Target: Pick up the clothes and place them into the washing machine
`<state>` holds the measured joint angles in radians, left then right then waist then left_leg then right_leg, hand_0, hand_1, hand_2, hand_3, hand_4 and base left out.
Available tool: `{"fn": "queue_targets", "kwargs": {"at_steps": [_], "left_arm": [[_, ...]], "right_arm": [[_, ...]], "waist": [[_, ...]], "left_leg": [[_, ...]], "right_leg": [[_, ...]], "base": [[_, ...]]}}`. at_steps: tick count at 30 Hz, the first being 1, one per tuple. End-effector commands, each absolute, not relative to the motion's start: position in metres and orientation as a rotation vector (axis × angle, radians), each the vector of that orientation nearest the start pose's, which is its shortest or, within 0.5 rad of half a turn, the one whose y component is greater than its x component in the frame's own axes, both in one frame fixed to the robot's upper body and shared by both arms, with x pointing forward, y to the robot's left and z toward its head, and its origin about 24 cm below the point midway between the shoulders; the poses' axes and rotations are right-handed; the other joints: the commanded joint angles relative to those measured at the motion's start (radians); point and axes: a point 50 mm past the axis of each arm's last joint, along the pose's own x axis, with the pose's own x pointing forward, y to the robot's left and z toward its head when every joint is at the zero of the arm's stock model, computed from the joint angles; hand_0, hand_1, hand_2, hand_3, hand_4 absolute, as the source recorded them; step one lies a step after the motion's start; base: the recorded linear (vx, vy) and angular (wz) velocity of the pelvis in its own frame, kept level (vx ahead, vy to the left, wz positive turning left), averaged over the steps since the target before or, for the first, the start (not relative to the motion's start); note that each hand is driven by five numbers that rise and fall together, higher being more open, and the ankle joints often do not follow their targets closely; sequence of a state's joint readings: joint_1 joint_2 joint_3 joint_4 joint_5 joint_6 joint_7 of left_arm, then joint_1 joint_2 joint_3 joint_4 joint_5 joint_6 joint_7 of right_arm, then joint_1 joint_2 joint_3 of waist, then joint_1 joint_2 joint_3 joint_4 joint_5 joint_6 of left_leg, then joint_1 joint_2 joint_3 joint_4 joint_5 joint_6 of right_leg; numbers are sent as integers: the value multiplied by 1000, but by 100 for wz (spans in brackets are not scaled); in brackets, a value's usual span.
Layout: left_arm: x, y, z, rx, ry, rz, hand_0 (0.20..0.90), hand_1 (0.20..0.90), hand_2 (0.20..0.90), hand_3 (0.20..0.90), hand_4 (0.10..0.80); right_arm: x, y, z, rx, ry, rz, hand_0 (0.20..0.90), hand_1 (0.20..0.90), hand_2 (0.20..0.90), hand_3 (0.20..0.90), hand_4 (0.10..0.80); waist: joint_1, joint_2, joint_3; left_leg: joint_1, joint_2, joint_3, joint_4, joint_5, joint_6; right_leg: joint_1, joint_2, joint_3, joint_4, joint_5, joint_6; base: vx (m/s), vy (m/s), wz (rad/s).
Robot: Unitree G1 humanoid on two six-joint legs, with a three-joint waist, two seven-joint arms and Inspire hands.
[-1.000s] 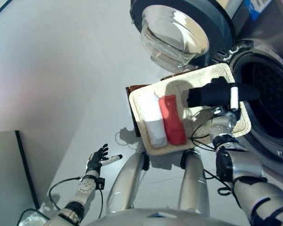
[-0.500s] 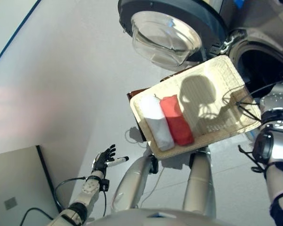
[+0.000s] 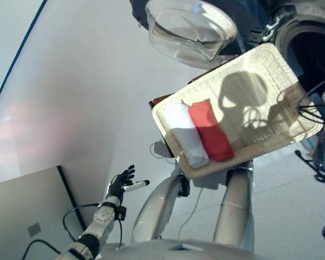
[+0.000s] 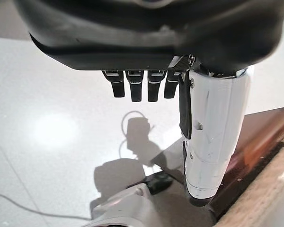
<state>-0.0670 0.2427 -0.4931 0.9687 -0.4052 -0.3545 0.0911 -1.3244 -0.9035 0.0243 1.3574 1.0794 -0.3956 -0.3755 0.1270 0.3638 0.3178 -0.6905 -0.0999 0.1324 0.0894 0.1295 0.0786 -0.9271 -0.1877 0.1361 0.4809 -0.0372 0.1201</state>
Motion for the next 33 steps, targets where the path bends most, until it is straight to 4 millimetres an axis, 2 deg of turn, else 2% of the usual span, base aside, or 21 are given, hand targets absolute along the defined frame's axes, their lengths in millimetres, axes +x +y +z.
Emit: {"fn": "queue_targets", "kwargs": {"at_steps": [1, 4, 5, 7, 13, 14, 15, 17, 18, 19, 20, 21, 22, 24, 33], "left_arm": [[157, 194, -126, 135, 678, 24, 900, 900, 900, 900, 800], [154, 194, -128, 125, 688, 36, 900, 900, 900, 900, 800], [152, 194, -129, 126, 694, 39, 900, 900, 900, 900, 800], [151, 195, -129, 135, 701, 43, 900, 900, 900, 900, 800], [150, 196, -129, 147, 698, 43, 900, 900, 900, 900, 800], [150, 196, -129, 150, 695, 42, 900, 900, 900, 900, 800], [150, 198, -128, 160, 688, 43, 900, 900, 900, 900, 800], [149, 202, -127, 187, 686, 47, 900, 900, 900, 900, 800], [149, 205, -126, 201, 684, 48, 900, 900, 900, 900, 800], [150, 210, -125, 215, 684, 61, 900, 900, 900, 900, 800], [152, 207, -124, 214, 668, 67, 900, 900, 900, 900, 800], [153, 206, -123, 207, 661, 81, 900, 900, 900, 900, 800], [153, 206, -123, 207, 661, 81, 900, 900, 900, 900, 800], [157, 203, -121, 185, 638, 92, 900, 900, 900, 900, 800], [158, 204, -123, 157, 657, 149, 900, 900, 900, 900, 800]], "right_arm": [[271, -414, 399, 405, -997, -929, 200, 200, 200, 200, 300], [271, -413, 398, 403, -1001, -935, 200, 200, 200, 200, 300], [273, -412, 397, 406, -1002, -930, 200, 200, 200, 200, 300], [275, -411, 395, 389, -987, -929, 200, 200, 200, 200, 300], [277, -410, 393, 316, -954, -969, 200, 200, 200, 200, 300], [277, -412, 391, 283, -934, -996, 302, 302, 302, 302, 373], [278, -411, 391, 212, -900, -1021, 900, 900, 900, 900, 800], [280, -416, 385, -64, -742, -1149, 900, 900, 900, 900, 800], [286, -411, 388, -332, -642, -1162, 900, 900, 900, 900, 800], [282, -411, 393, -575, -575, -1279, 900, 900, 900, 900, 800], [288, -400, 399, -734, -566, -1329, 900, 900, 900, 900, 800], [295, -395, 397, -811, -525, -1296, 900, 900, 900, 900, 800], [295, -395, 397, -811, -524, -1296, 900, 900, 900, 900, 800], [302, -386, 397, -925, -526, -1290, 900, 900, 900, 900, 800], [327, -356, 391, -883, -559, -1195, 900, 900, 900, 900, 800]], "waist": [[12, 27, -82], [11, 27, -81], [7, 29, -68], [4, 21, -68], [-4, 13, -67], [-4, 11, -67], [-3, 9, -67], [1, 4, -68], [1, -3, -68], [2, -12, -69], [-2, -2, -67], [-6, -1, -65], [-6, -1, -65], [-8, -2, -65], [-17, -9, -65]], "left_leg": [[-87, 33, -59, 185, -128, -98], [-114, 34, -52, 211, -133, -101], [-133, 40, -37, 228, -116, -97], [-154, 35, -45, 287, -165, -99], [-175, 40, -51, 313, -177, -103], [-175, 41, -52, 310, -176, -104], [-175, 42, -53, 308, -174, -104], [-174, 42, -51, 303, -169, -105], [-173, 43, -47, 296, -165, -104], [-174, 44, -45, 294, -160, -104], [-174, 43, -43, 288, -158, -103], [-175, 42, -43, 286, -157, -102], [-175, 42, -43, 286, -157, -102], [-177, 39, -42, 281, -156, -101], [-169, 38, -37, 255, -149, -97]], "right_leg": [[54, 69, -67, -39, -19, -80], [24, 75, -61, -3, -30, -85], [5, 78, -72, 15, -19, -92], [-8, 79, -62, 70, -64, -94], [-22, 75, -70, 103, -84, -97], [-20, 74, -73, 102, -84, -97], [-19, 76, -76, 100, -83, -97], [-19, 76, -80, 97, -78, -99], [-22, 79, -81, 95, -73, -101], [-24, 81, -84, 92, -68, -103], [-25, 85, -84, 89, -66, -103], [-26, 88, -84, 86, -63, -104], [-26, 88, -84, 86, -63, -104], [-30, 90, -86, 82, -59, -104], [-24, 94, -87, 62, -48, -104]], "base": [[83, -33, 4], [-15, -26, 10], [-4, -26, 10], [55, -45, 5], [5, -35, 2], [6, -37, 4], [10, -26, 6], [-2, -2, 5], [0, 0, 0], [0, 0, 0], [-13, 9, -3], [-1, 11, -4], [0, 0, 0], [-3, 17, -1], [1, 22, -2]]}}
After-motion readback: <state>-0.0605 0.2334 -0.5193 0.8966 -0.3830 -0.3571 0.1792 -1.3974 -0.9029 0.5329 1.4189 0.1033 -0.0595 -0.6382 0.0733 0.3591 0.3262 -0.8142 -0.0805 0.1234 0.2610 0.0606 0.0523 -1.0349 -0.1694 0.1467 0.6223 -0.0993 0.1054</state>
